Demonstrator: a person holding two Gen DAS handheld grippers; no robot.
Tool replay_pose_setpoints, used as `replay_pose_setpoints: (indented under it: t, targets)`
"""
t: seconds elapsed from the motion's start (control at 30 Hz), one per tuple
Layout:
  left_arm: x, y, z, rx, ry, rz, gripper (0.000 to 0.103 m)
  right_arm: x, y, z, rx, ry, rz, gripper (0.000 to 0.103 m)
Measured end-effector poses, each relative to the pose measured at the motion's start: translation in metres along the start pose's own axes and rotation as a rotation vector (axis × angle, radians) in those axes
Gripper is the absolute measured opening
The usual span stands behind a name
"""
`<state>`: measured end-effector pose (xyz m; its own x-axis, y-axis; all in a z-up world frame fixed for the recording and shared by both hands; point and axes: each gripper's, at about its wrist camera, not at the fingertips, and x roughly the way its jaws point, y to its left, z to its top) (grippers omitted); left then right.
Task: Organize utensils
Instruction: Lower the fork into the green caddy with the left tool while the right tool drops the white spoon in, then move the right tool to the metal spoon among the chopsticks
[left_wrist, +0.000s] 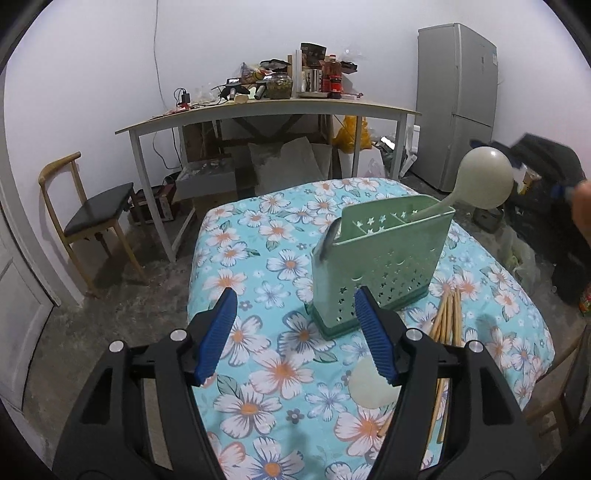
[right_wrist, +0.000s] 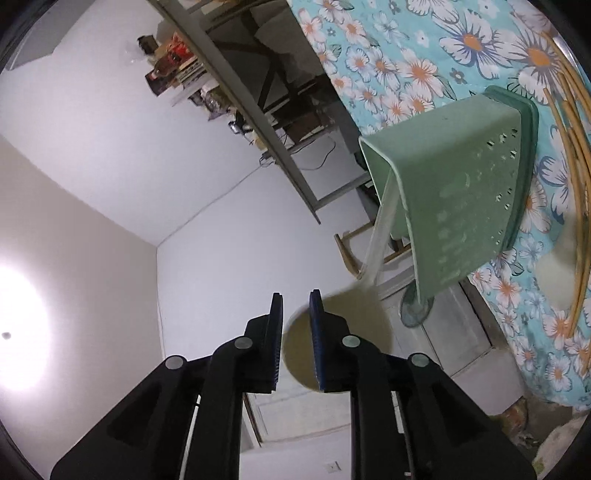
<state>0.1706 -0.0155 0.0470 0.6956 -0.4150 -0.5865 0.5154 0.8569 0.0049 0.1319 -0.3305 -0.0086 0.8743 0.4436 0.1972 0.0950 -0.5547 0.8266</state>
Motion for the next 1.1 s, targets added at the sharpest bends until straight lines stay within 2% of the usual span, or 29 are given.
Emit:
replay_pose_setpoints:
  t: [0.07, 0.2, 0.37, 0.47, 0.6, 0.7, 0.77, 0.83, 0.93, 1.03, 1.1]
  targets:
    - [0.001, 0.001, -0.004, -0.009, 0.007, -0.003, 0.063, 0.003, 0.002, 0.0, -0.003, -0.007, 0.0, 0.016]
    - [0.005, 0.006, -0.009, -0.018, 0.017, -0.006, 0.063, 0.008, 0.003, 0.004, 0.0, -0.027, -0.025, 0.023]
    - [0.004, 0.009, -0.015, -0.035, 0.015, -0.011, 0.063, 0.011, 0.008, 0.011, -0.021, -0.035, -0.03, 0.037]
    - [0.005, 0.009, -0.019, -0.034, 0.014, -0.012, 0.065, 0.009, 0.021, 0.008, -0.128, -0.003, -0.057, 0.05]
    - [0.014, 0.013, -0.031, -0.06, 0.05, -0.031, 0.067, -0.001, 0.031, -0.002, -0.269, 0.028, -0.108, 0.052]
    - [0.024, 0.013, -0.045, -0.087, 0.094, -0.057, 0.068, -0.012, 0.033, -0.014, -0.408, 0.059, -0.186, 0.052]
    - [0.031, 0.013, -0.056, -0.11, 0.123, -0.077, 0.072, -0.02, 0.029, -0.026, -0.526, 0.09, -0.284, 0.052]
    - [0.041, 0.013, -0.065, -0.127, 0.156, -0.087, 0.073, -0.025, 0.018, -0.037, -0.637, 0.122, -0.406, 0.052]
    - [0.059, 0.012, -0.079, -0.151, 0.224, -0.101, 0.075, -0.033, -0.012, -0.051, -0.783, 0.148, -0.653, 0.052]
    - [0.072, 0.009, -0.091, -0.161, 0.28, -0.107, 0.08, -0.038, -0.036, -0.058, -0.864, 0.159, -0.782, 0.048]
    - [0.082, 0.01, -0.1, -0.188, 0.328, -0.121, 0.084, -0.033, -0.045, -0.063, -0.91, 0.19, -0.82, 0.044]
